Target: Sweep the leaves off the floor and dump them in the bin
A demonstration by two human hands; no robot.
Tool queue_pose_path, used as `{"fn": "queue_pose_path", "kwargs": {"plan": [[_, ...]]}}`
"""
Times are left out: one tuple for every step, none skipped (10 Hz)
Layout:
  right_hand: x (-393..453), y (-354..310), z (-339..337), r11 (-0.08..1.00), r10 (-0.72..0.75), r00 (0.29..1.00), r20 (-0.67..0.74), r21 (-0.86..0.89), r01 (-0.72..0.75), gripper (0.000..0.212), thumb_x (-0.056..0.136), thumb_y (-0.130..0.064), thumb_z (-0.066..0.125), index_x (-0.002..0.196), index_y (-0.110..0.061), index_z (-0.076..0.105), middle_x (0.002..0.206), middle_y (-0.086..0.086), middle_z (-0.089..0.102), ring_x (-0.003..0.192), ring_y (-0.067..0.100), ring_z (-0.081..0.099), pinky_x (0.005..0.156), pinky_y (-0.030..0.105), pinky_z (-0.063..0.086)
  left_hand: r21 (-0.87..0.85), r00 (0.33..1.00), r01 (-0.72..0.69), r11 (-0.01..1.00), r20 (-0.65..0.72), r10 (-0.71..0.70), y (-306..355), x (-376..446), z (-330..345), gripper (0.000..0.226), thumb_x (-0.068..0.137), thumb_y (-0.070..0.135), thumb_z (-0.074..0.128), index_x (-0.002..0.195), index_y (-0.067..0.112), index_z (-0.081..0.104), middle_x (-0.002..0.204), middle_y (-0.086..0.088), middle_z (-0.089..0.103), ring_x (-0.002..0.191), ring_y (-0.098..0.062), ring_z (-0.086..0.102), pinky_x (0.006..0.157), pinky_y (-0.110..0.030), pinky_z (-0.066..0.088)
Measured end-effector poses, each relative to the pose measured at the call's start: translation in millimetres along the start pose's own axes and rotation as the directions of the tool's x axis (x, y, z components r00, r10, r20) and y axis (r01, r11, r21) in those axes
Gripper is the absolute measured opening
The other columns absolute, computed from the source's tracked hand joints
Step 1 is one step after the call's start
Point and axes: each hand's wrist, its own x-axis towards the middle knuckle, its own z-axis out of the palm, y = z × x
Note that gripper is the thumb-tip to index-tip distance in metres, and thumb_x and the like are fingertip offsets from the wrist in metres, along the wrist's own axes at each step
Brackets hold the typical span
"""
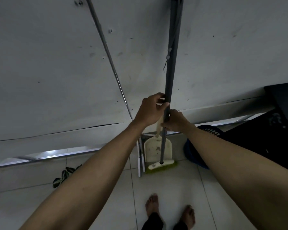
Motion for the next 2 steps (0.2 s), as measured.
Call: {"fn": "queue_pose_path", "kwargs": {"plan": [[-22.8, -3.3, -11.1, 0.999, 0.054, 0.997, 0.063, -0.007, -0.054, 0.061, 0.087, -0.029, 0.080, 0.136, -0.007, 0.052, 0.128, 0.016, 0.063, 0.108, 0.033, 0.068, 0.090, 0.042, 0.059, 0.061, 0.998, 0.005, 0.998, 0.058, -0.009, 10.4, -9.7, -1.2, 0.032, 0.094, 0.028, 0.065, 0.124, 0.017, 0.064, 0.120, 0.001, 0.072, 0.106, -0.013, 0.069, 0.089, -0.019, 0.051], [-47.8, -16.7, -31.6, 0.996, 0.092, 0.991, 0.096, -0.013, -0.092, 0.073, 0.086, -0.039, 0.081, 0.141, -0.006, 0.047, 0.137, 0.017, 0.057, 0.116, 0.035, 0.063, 0.091, 0.044, 0.059, 0.153, 0.987, 0.089, 0.984, 0.116, -0.107, 24.9, -11.2, -14.0, 0.045, 0.092, 0.032, 0.068, 0.133, 0.015, 0.058, 0.129, -0.004, 0.066, 0.116, -0.018, 0.064, 0.098, -0.026, 0.050]]}}
